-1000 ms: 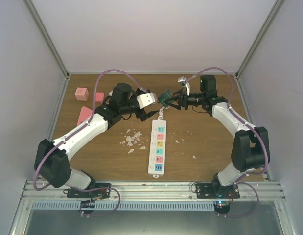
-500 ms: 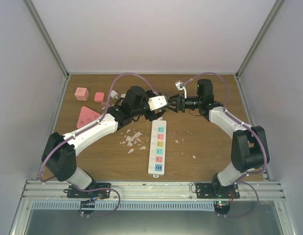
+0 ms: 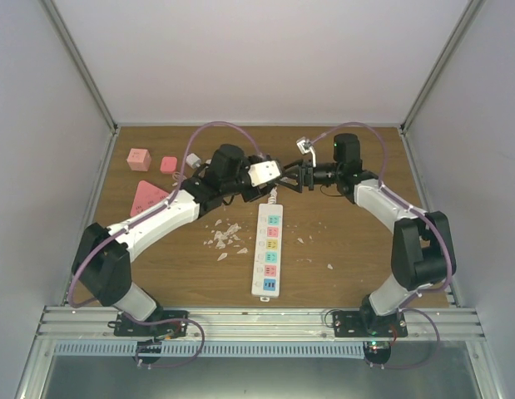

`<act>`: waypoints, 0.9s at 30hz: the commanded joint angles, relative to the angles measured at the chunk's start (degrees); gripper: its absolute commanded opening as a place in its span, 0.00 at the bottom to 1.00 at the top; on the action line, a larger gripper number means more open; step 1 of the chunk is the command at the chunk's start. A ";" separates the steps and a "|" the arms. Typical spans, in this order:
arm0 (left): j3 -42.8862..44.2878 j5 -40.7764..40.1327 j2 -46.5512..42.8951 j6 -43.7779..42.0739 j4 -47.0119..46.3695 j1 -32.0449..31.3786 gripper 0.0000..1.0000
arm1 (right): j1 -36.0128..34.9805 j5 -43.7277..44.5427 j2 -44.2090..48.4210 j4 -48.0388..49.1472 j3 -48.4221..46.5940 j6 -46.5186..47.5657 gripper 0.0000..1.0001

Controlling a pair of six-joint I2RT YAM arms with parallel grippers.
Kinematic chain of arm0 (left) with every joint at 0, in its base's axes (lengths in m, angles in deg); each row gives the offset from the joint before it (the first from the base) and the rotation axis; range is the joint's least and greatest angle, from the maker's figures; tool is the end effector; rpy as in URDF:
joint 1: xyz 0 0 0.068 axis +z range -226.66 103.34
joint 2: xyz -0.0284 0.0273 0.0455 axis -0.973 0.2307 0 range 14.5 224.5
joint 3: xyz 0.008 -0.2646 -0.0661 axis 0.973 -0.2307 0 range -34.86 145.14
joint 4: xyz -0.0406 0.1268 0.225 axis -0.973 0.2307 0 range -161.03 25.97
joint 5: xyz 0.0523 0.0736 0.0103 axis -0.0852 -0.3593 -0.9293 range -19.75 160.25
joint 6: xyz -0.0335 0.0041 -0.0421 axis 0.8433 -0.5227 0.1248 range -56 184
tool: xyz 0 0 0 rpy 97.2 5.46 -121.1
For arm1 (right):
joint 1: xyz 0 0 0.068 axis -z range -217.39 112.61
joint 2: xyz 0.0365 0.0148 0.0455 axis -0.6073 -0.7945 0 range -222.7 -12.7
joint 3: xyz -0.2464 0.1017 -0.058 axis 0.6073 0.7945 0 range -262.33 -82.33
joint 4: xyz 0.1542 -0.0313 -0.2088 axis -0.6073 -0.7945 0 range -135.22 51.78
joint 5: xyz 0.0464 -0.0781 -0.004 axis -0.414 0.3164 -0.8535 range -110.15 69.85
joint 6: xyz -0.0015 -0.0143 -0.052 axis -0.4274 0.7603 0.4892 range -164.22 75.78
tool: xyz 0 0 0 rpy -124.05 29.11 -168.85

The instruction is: Pull the plug off the socket

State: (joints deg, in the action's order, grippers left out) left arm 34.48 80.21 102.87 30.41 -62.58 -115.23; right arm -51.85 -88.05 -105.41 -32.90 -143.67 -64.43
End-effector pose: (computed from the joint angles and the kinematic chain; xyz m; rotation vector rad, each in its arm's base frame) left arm 0.2779 -0.2296 0.3039 1.2933 1.5913 -0.2323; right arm 0.3321 0.1198 0.2625 -0.6980 1.9258 1.5648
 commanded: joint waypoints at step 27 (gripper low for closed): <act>-9.57 17.89 -3.66 1.35 26.00 27.43 0.35 | -5.91 26.77 -2.65 -51.99 -7.37 105.75 1.00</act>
State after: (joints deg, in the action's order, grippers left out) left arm 26.06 94.98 100.14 32.60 -38.17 -89.15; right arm -54.39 -70.58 -110.65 -83.61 -152.43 26.45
